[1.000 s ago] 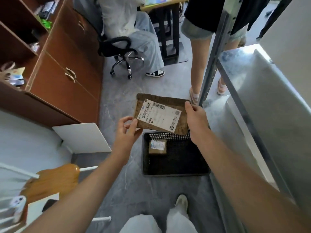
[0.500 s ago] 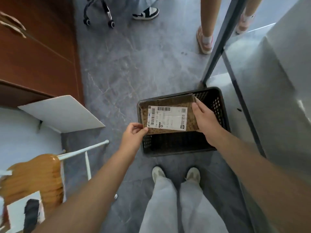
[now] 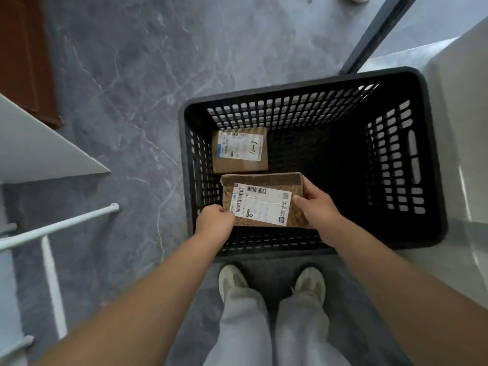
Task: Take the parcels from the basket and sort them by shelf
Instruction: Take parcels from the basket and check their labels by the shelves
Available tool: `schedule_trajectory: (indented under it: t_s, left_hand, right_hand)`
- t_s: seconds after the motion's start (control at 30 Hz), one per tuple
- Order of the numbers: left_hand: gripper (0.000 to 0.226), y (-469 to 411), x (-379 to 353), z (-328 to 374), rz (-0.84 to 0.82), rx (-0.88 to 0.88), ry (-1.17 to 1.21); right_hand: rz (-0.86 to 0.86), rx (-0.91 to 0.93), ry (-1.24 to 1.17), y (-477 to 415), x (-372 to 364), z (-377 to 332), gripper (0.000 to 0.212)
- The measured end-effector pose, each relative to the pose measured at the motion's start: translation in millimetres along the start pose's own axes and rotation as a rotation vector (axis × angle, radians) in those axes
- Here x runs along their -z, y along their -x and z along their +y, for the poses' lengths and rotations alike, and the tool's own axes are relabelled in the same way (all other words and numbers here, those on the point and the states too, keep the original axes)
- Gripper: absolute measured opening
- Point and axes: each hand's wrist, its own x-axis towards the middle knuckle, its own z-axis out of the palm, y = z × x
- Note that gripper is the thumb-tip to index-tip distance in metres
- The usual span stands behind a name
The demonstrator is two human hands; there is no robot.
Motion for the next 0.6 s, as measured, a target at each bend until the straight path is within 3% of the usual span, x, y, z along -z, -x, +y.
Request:
schedule_trajectory:
  t_s: [0.2, 0.37, 0.5, 0.6]
  left_hand:
    - [0.025, -50.0, -37.5, -7.4, 0.038, 0.063, -0.012]
    - [0.034, -76.1, -54.5, -12.8, 0.070, 0.104, 0.063]
    - [0.063, -92.7, -65.7, -18.7, 0.013, 0.077, 0.100]
    - [0.090, -87.4, -76.0, -20.4, 0.004, 0.069, -0.099]
  right_hand:
    - [0.041, -0.050, 0.019, -63.1, -26.0, 31.9, 0.052]
    - [0.059, 0.037, 0.123, -95.9, -44.2, 41.9, 0.056]
    - [0.057, 0.088, 0.148, -110.0, -52.9, 44.2, 0.056]
    - [0.034, 0.087, 0.216, -111.3, -54.6, 44.5, 0.058]
